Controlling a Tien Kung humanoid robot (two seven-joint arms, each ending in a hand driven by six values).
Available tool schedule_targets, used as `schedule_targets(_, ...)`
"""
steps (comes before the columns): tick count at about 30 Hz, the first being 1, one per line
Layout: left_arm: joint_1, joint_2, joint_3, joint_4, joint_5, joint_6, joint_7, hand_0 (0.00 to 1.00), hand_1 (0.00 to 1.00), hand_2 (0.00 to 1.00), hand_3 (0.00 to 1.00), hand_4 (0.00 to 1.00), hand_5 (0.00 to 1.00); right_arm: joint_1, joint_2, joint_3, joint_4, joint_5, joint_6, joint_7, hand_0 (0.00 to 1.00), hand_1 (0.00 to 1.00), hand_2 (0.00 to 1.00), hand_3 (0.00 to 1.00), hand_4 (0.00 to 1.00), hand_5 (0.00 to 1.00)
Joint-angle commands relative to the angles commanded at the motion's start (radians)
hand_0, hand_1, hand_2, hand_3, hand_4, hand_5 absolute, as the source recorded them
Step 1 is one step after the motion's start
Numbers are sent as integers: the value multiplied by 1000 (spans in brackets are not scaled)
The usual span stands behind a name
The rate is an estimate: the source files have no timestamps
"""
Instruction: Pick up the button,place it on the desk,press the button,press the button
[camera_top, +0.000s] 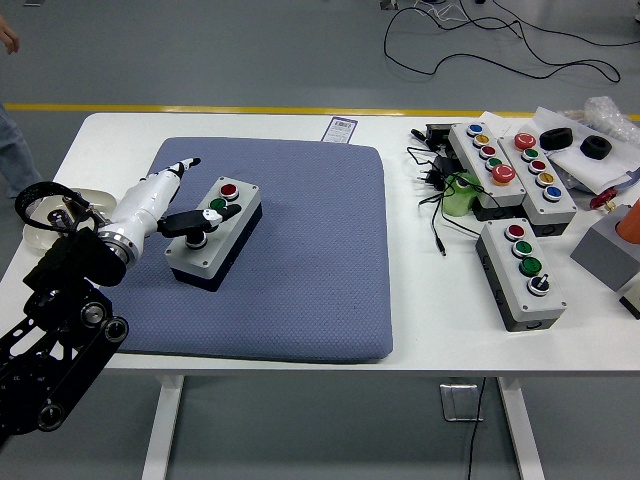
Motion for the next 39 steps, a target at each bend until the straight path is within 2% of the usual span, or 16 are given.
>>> schedule_targets(4,-8,-12,24,14,-1,-16,19,998,998,998,998,998,797,-1,0,1,0,-1,0,0,658,653,706,607,459,332)
schedule_targets(8,-20,-30,43,40,14,-13,42,998,998,998,998,998,797,-1,-1,2,0,-4,0,0,658,653,706,607,459,332)
schedule_targets(14,-45,-61,69,83,82,-19,114,998,998,998,998,998,798,-4,-2,4,0,-9,1,0,658,653,706,607,459,333)
schedule_targets(15,-48,-64,71,86,95,-23,126,998,998,998,998,998,766,-4,-2,4,0,-9,1,0,658,653,704,606,459,333)
schedule_targets(20,-66,-81,87,98,144,-52,207,998,998,998,998,998,766,-3,-2,4,0,-5,1,2,658,653,704,606,459,333)
schedule_targets(21,-71,-86,92,102,151,-56,215,912,998,998,998,998,710,-3,-2,4,0,-6,1,3,658,652,704,606,459,333)
schedule_targets(26,-87,-101,102,119,178,-73,215,912,998,998,998,998,710,-2,-3,5,0,-7,1,3,658,652,704,606,459,333)
schedule_targets(27,-89,-102,104,121,181,-76,215,848,998,998,998,998,563,-2,-3,5,0,-7,1,3,658,651,704,607,459,333)
schedule_targets(32,-106,-112,114,140,221,-123,215,848,998,998,998,998,563,-1,-4,6,0,-6,1,5,658,651,704,607,459,333)
schedule_targets(33,-109,-114,116,145,221,-130,215,788,984,998,998,998,349,-1,-4,6,0,-7,1,5,658,651,704,606,459,333)
schedule_targets(38,-126,-125,117,179,221,-136,215,788,984,998,998,998,349,-1,-5,11,0,-11,0,6,658,651,704,606,459,333)
schedule_targets(39,-130,-128,116,188,221,-137,215,652,865,998,998,952,186,-1,-5,12,0,-12,0,6,658,652,704,606,460,332)
